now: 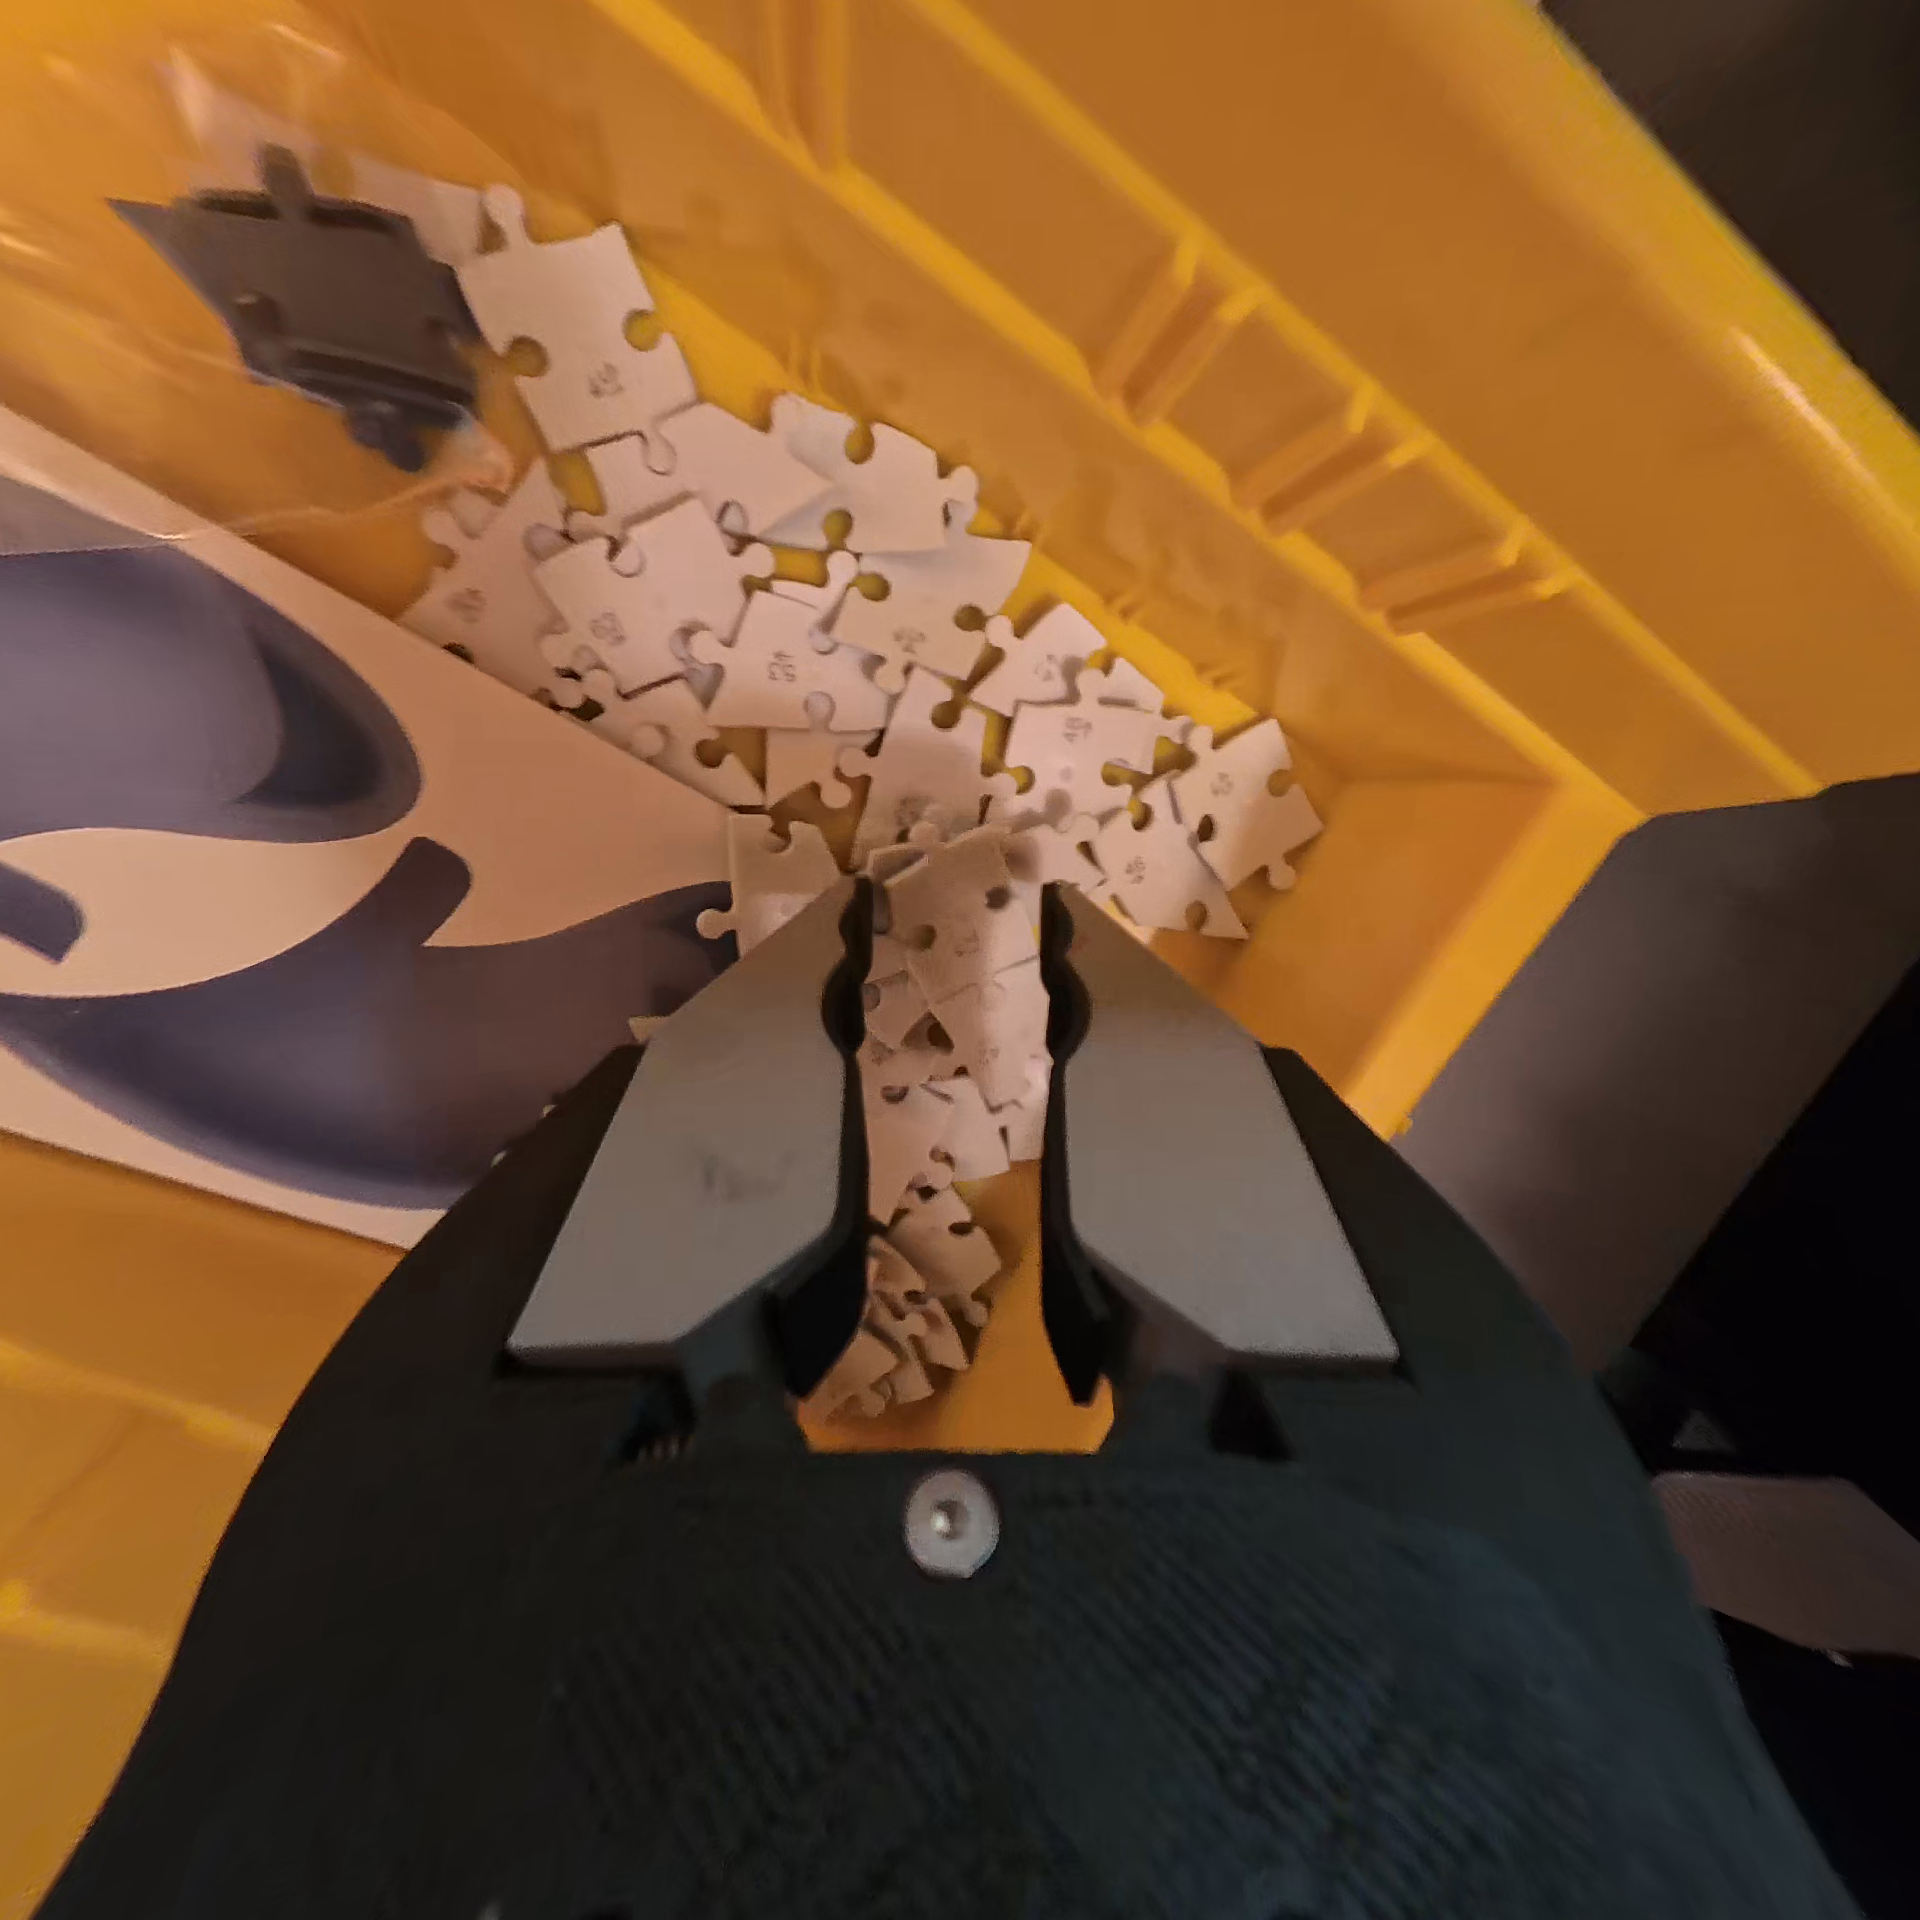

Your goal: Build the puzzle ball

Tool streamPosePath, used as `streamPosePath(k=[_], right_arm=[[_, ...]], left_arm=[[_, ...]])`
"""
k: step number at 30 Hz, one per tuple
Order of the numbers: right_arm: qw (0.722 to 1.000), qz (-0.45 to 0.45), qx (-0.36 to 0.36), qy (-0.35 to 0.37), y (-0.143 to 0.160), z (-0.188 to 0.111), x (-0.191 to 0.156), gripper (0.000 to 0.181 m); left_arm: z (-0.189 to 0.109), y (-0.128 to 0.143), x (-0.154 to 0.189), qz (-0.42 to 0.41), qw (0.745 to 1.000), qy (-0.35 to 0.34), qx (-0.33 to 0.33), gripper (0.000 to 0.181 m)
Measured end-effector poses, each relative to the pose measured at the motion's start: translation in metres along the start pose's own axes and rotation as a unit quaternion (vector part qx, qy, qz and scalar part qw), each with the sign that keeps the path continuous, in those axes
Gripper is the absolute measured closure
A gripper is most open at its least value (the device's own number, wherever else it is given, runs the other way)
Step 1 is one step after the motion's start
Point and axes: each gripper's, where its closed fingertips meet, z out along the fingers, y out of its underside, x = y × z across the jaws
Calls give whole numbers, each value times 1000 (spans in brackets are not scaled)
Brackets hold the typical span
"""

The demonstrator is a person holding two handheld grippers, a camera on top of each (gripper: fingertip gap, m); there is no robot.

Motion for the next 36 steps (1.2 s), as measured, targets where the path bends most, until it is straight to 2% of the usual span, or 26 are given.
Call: streamPosePath(k=[3, 4, 5, 9, 14, 20, 22, 25, 30, 36], right_arm=[[1000, 0, 0, 0, 0, 0, 0, 152], [1000, 0, 0, 0, 0, 0, 0, 151], [1000, 0, 0, 0, 0, 0, 0, 152], [1000, 0, -1, -2, 0, 0, 0, 151], [1000, -1, -1, -2, 0, 0, 0, 151], [1000, -2, -1, -2, 0, 0, -1, 151], [1000, -2, -2, -2, 0, 0, -1, 151], [1000, -2, -2, -3, 1, 1, -1, 151], [1000, -4, -4, -2, 1, 1, -1, 152], [1000, -5, -4, -3, 1, 1, -2, 152]], left_arm=[[5, -3, 0, 7, 1000, -1, -2, 160], [5, -4, -1, 10, 1000, -6, -3, 176], [4, -5, -4, 12, 1000, -15, 2, 180], [-7, -17, -7, -12, 999, -3, 48, 181], [-9, -16, -13, -23, 998, -6, 51, 181], [-48, -61, -10, 12, 979, -16, 204, 181], [-47, -61, -12, 7, 979, -20, 201, 181], [-28, -56, -15, -10, 986, -27, 162, 181], [-4, -66, -20, -56, 985, -43, 155, 181], [4, -59, -25, -49, 989, -53, 133, 179]])
